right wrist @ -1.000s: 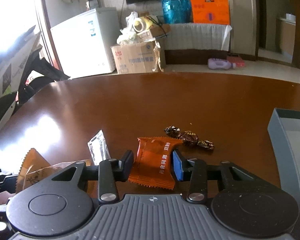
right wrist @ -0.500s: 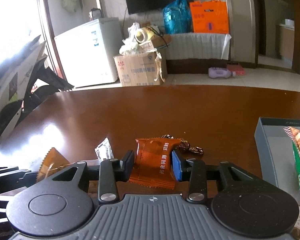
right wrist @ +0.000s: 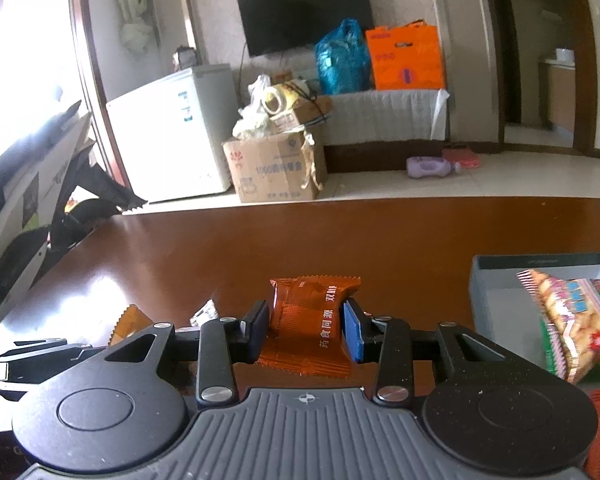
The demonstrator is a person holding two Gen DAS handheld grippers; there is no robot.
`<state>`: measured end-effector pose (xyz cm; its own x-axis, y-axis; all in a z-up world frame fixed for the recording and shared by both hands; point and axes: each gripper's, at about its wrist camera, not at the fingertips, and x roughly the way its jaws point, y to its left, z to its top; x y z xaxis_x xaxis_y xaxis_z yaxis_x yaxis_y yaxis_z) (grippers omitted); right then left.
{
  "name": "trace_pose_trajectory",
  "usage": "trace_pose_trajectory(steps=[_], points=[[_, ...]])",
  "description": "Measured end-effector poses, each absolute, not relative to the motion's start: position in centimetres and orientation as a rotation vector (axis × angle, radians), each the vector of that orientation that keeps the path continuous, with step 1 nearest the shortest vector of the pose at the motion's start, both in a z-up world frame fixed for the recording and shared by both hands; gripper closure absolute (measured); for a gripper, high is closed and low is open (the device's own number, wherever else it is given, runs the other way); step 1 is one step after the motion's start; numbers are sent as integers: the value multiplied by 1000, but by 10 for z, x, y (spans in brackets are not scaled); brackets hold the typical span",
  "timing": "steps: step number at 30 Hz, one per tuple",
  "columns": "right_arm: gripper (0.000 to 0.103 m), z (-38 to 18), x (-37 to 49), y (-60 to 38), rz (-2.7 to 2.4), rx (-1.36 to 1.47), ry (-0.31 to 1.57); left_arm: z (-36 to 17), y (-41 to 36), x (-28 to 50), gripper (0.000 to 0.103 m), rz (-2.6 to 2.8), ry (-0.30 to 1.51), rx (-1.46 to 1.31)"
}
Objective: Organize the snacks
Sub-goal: 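Carry the pastry and orange candy packet over the box with both tools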
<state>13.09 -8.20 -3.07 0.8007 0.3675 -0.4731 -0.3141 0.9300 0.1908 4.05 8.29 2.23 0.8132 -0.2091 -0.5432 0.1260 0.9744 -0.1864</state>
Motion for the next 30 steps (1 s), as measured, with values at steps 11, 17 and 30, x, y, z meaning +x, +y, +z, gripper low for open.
trace_pose_trajectory(steps=[11, 17, 30], points=[[63, -20, 115, -130, 301, 125, 495, 38, 31, 51, 70, -263, 567, -129], [64, -18, 110, -163, 252, 137, 485, 42, -10, 57, 70, -313, 566, -116], [64, -26, 97, -233, 157, 156, 493, 43, -119, 69, 70, -470, 569, -97]])
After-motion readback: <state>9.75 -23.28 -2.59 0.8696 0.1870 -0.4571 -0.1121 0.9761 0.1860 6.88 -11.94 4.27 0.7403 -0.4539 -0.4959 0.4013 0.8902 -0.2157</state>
